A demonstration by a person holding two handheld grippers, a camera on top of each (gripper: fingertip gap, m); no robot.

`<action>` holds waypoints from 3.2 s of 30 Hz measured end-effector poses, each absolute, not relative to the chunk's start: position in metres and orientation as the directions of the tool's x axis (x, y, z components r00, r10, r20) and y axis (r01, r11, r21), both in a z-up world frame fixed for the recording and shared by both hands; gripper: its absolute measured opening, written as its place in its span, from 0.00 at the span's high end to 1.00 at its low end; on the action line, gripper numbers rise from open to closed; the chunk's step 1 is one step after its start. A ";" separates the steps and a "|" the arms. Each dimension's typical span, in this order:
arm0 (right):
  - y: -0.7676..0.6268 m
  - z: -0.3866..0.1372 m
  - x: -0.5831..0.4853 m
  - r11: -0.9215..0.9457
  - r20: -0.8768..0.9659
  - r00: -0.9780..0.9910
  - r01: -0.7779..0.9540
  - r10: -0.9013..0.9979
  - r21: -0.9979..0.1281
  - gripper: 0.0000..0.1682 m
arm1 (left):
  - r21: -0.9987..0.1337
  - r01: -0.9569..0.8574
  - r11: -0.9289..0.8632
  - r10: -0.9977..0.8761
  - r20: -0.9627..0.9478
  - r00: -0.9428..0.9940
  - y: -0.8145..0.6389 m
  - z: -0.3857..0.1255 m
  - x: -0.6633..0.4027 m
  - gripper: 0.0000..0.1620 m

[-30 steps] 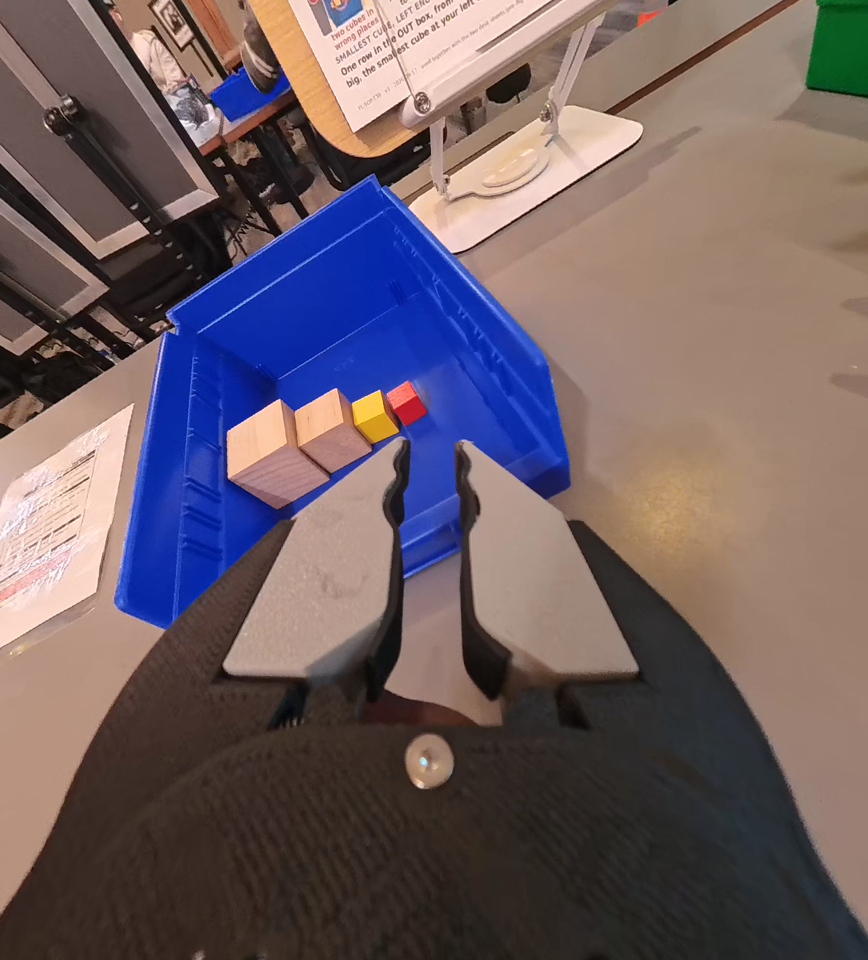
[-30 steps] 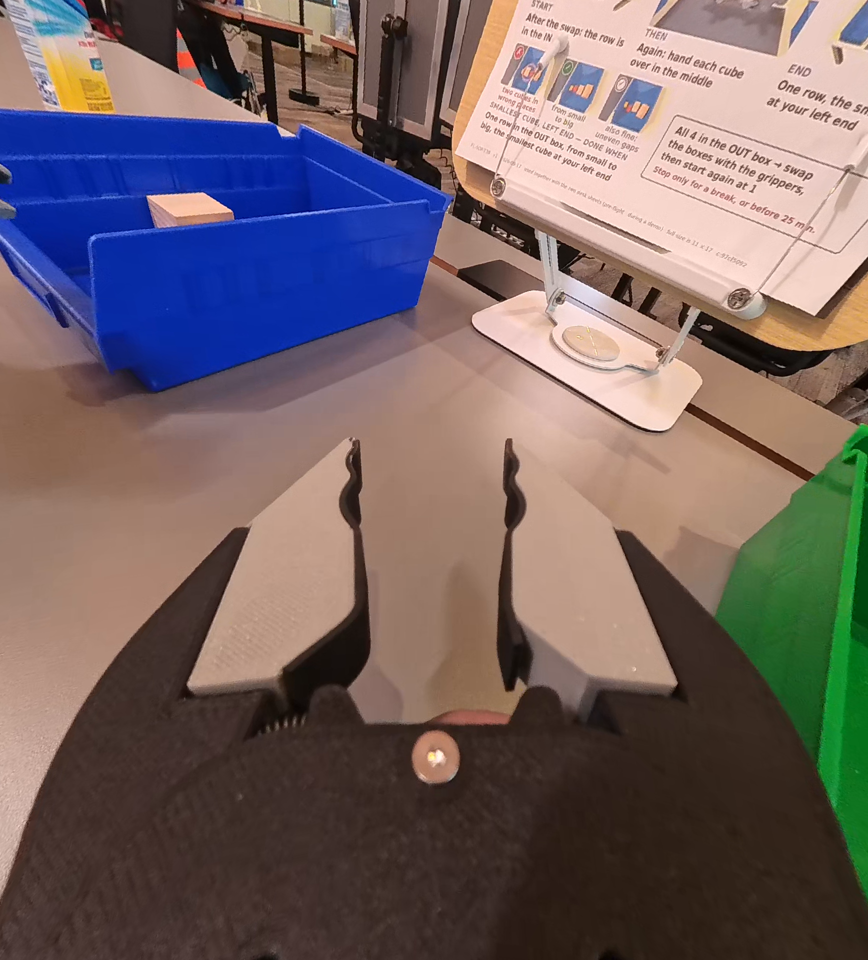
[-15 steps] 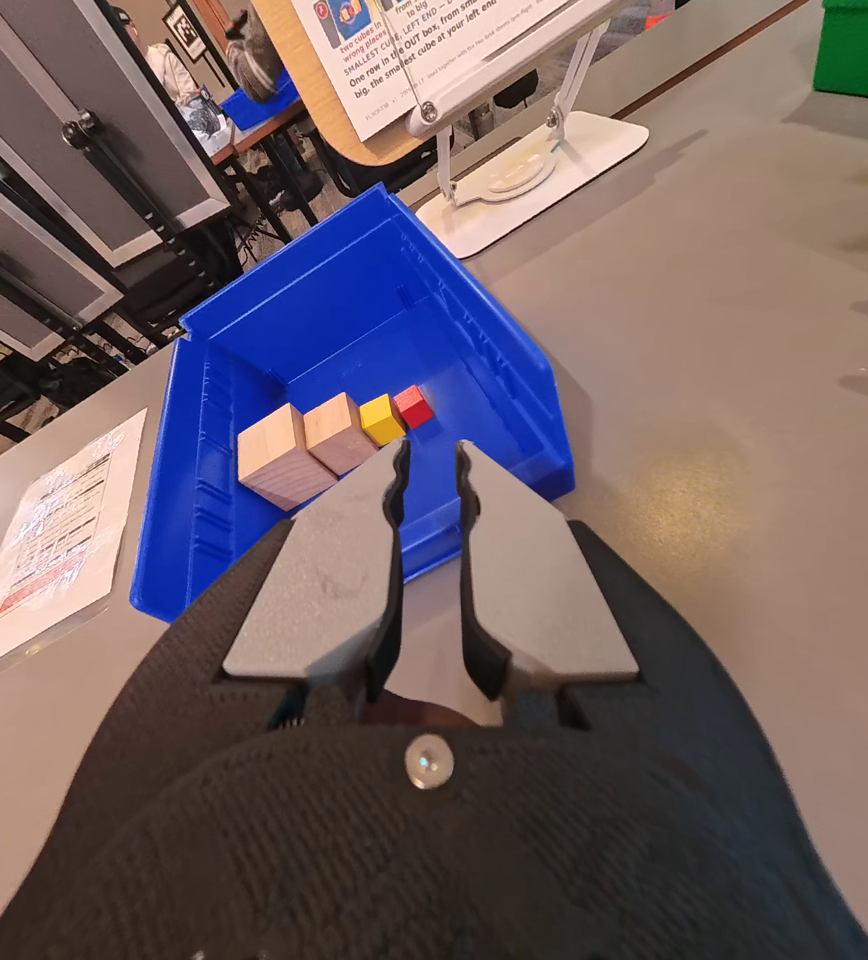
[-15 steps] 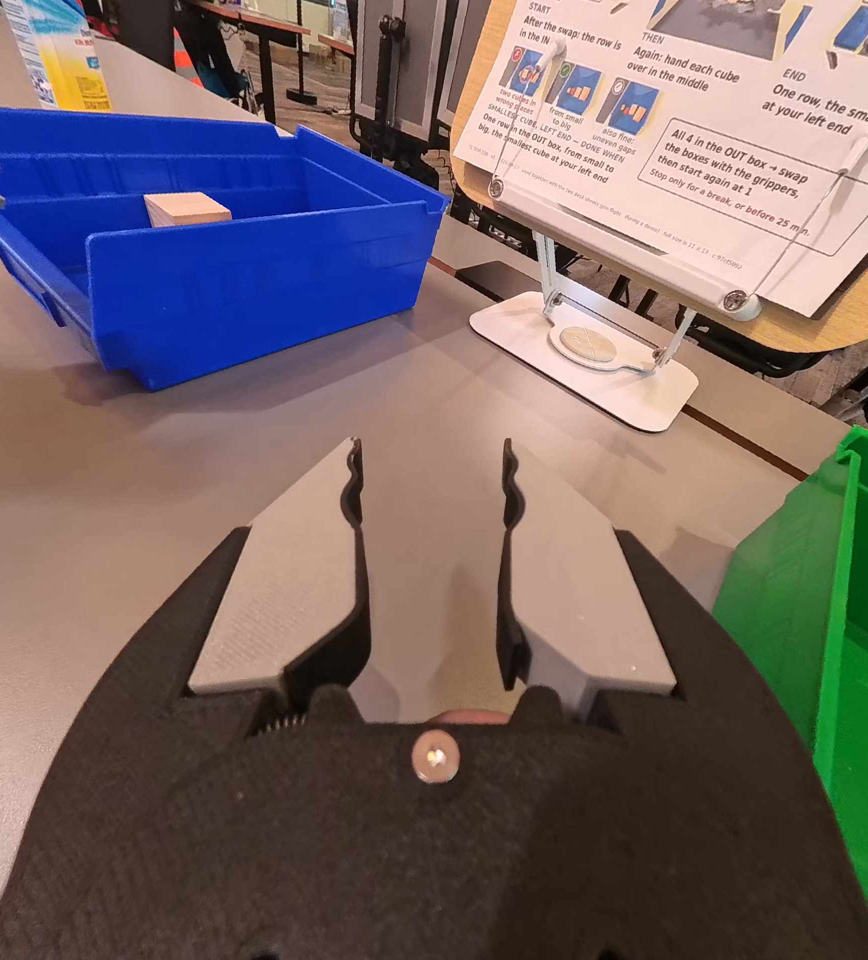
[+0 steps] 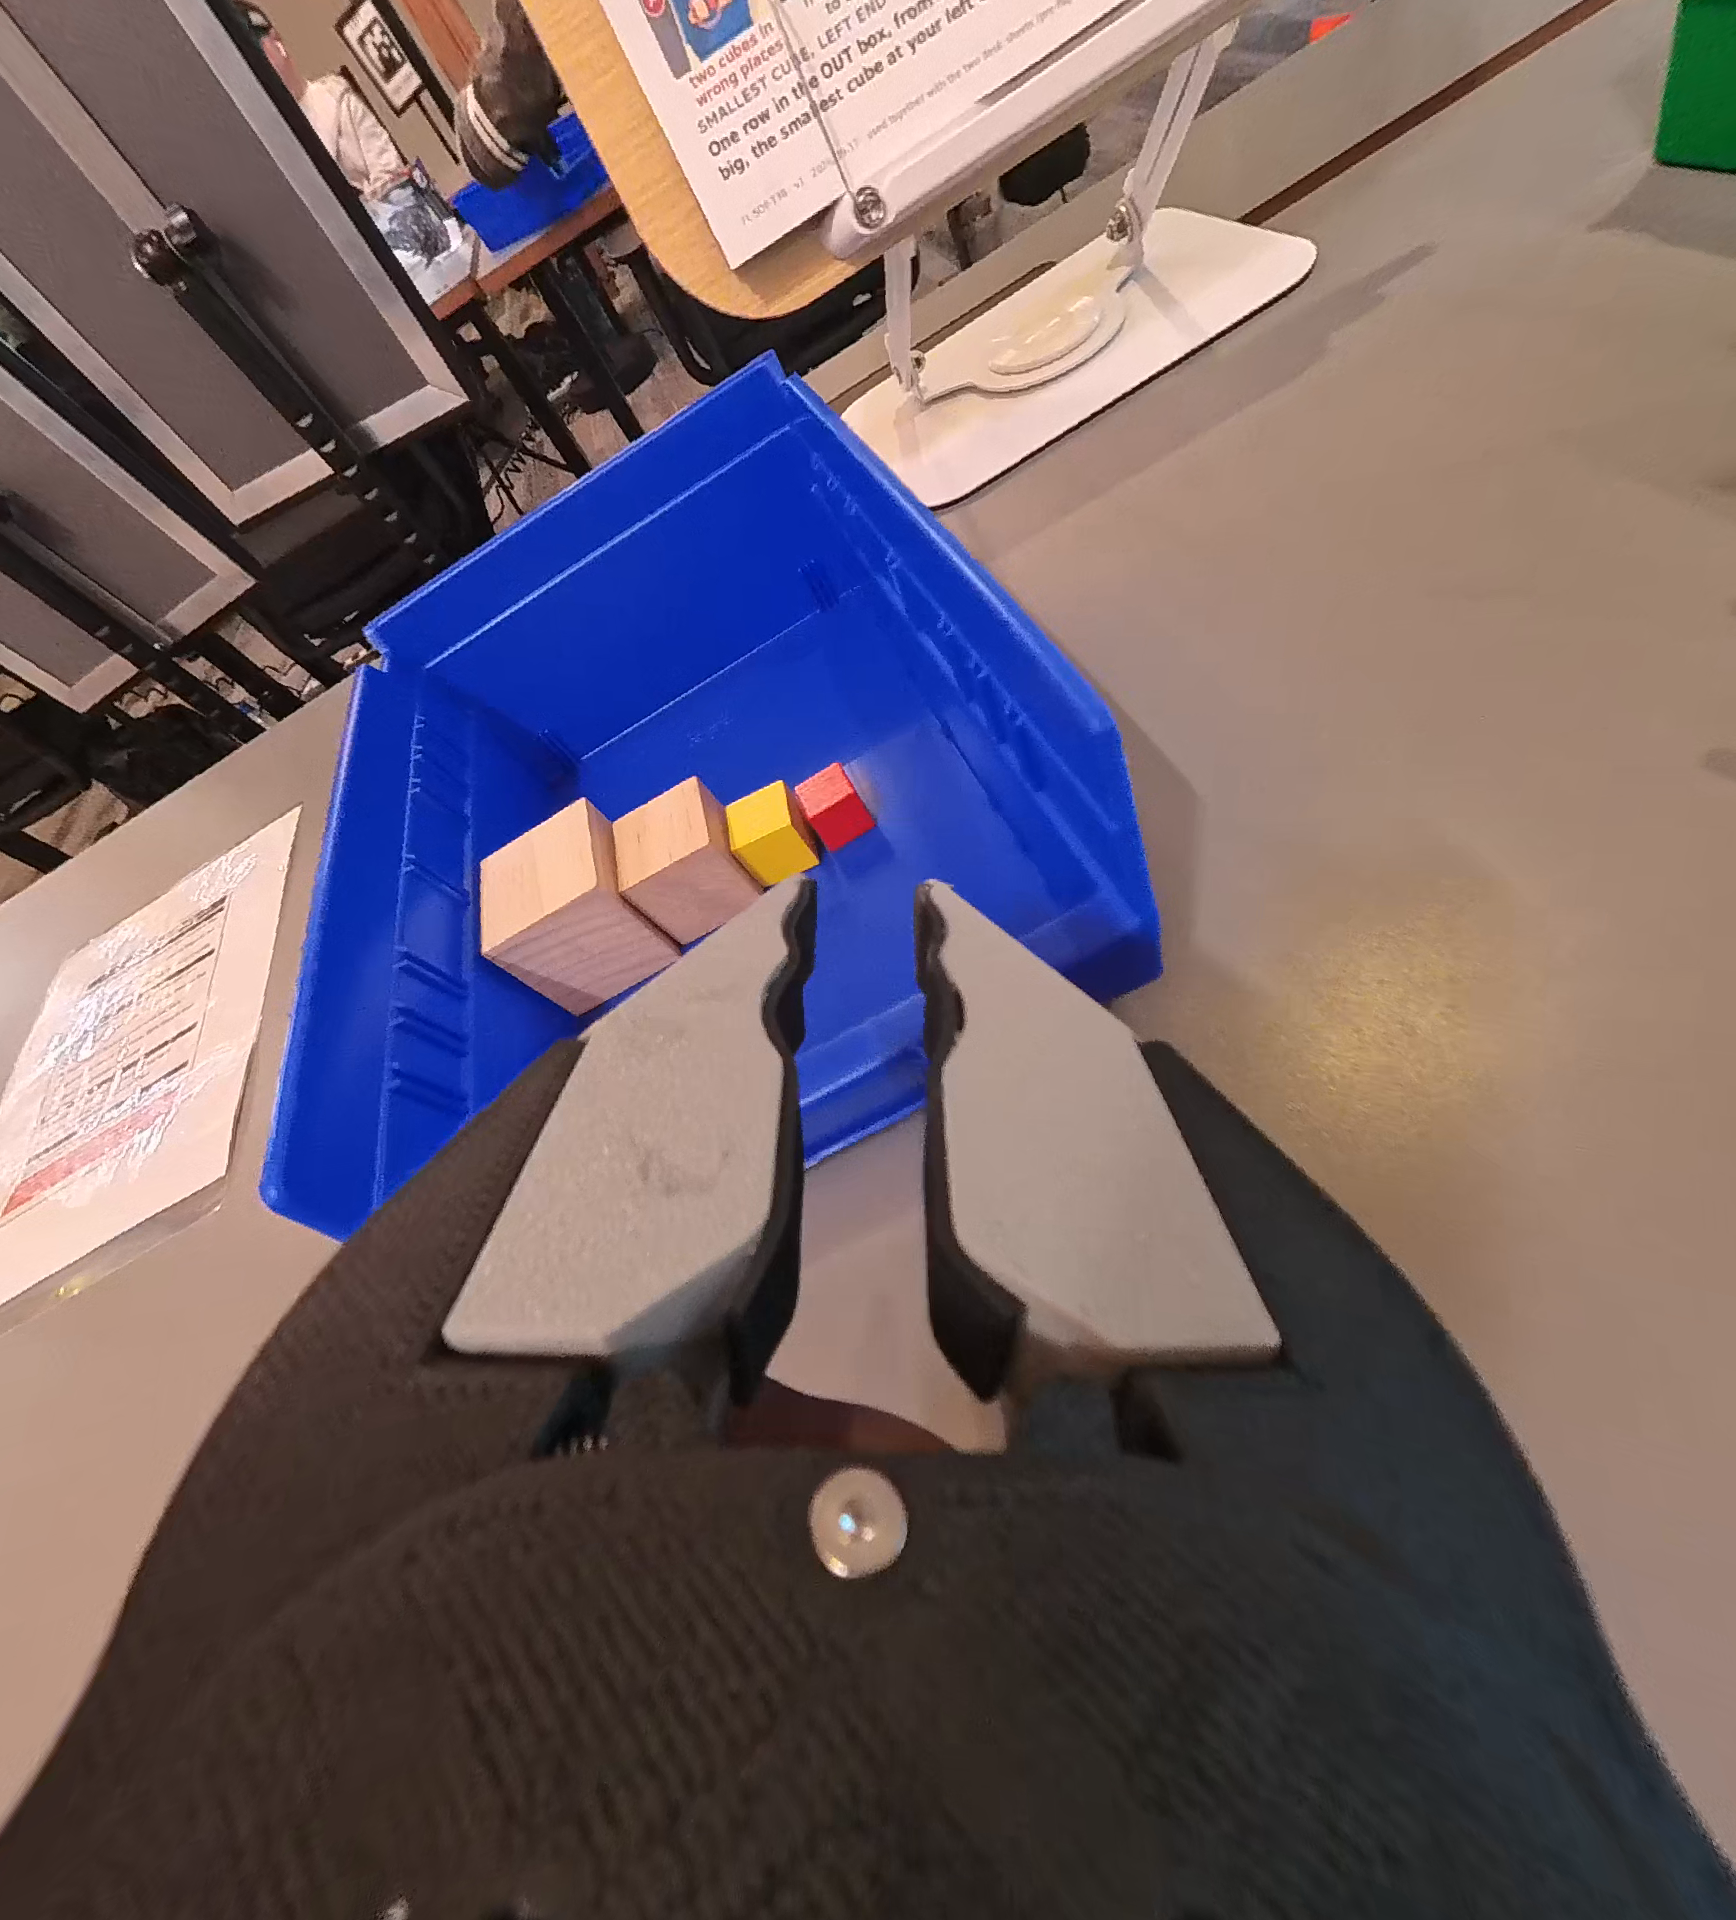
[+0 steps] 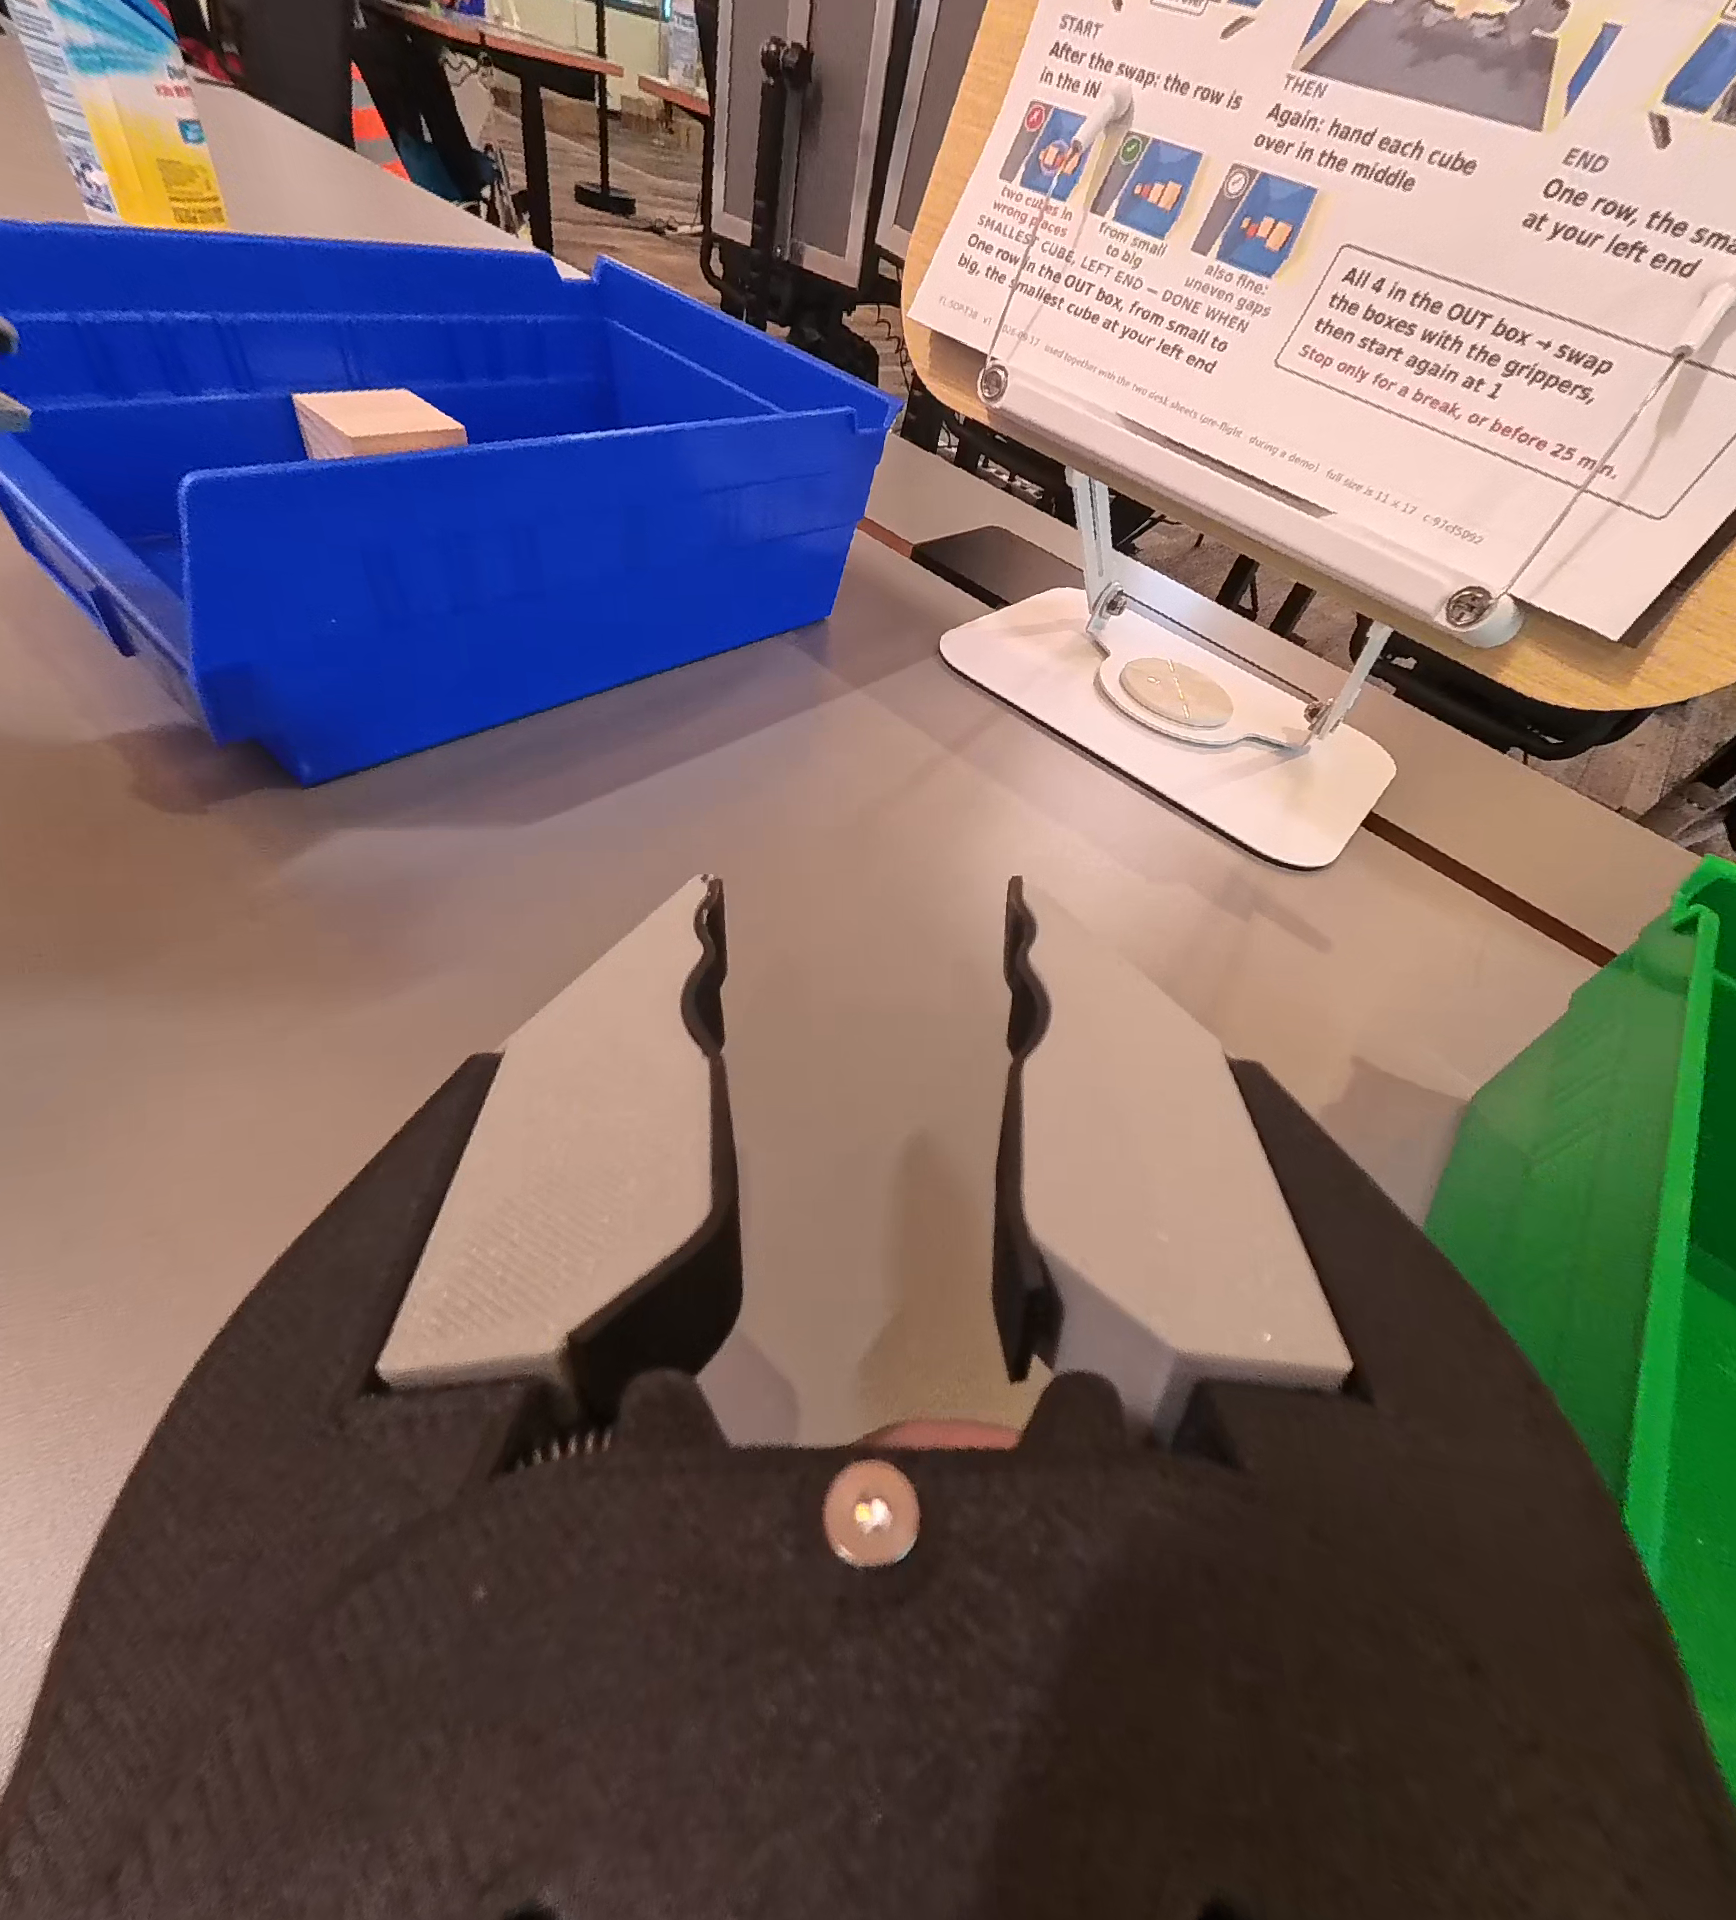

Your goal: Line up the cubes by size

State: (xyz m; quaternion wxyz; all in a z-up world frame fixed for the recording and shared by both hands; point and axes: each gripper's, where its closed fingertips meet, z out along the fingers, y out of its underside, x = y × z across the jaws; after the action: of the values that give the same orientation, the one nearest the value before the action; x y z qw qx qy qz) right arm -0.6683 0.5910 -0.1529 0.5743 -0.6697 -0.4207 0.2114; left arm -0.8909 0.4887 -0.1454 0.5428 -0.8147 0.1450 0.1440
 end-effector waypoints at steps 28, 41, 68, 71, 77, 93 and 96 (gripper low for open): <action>0.584 -0.150 -0.673 0.051 0.235 0.536 0.334 0.811 -0.941 0.69 | -0.900 -0.119 -0.420 0.127 -0.188 0.974 0.535 -0.164 -0.944 0.47; 0.581 -0.149 -0.675 0.055 0.235 0.526 0.336 0.818 -0.940 0.69 | -0.768 -0.327 -0.550 -0.054 -0.358 0.932 0.568 -0.171 -0.957 0.57; 0.573 -0.158 -0.683 0.014 0.180 0.472 0.334 0.863 -0.943 0.69 | -0.178 -0.936 -0.303 -0.876 -0.334 0.347 0.612 -0.230 -0.926 0.65; 0.572 -0.159 -0.684 0.014 0.178 0.464 0.335 0.868 -0.942 0.69 | -0.146 -0.933 -0.328 -0.898 -0.260 0.356 0.609 -0.243 -0.931 0.67; 0.568 -0.156 -0.685 0.015 0.168 0.451 0.324 0.877 -0.946 0.69 | -0.188 -0.923 -0.337 -0.914 -0.172 0.368 0.606 -0.248 -0.929 0.88; 0.430 -0.108 -0.698 -0.284 -0.350 -0.396 0.217 0.849 -0.934 0.70 | -0.646 -0.654 0.393 -0.503 -0.747 0.435 0.501 -0.070 -0.812 0.88; 0.427 -0.092 -0.698 -0.380 -0.437 -0.457 0.217 0.774 -0.899 0.70 | -0.629 -0.561 0.538 -0.499 -0.774 0.390 0.455 -0.058 -0.757 0.88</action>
State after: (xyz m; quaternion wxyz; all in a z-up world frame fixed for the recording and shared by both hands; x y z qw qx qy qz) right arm -0.6980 0.4268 -0.0920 0.2053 -0.4789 -0.5177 0.6786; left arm -0.7573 0.4555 -0.0577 0.6816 -0.4801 0.5518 0.0228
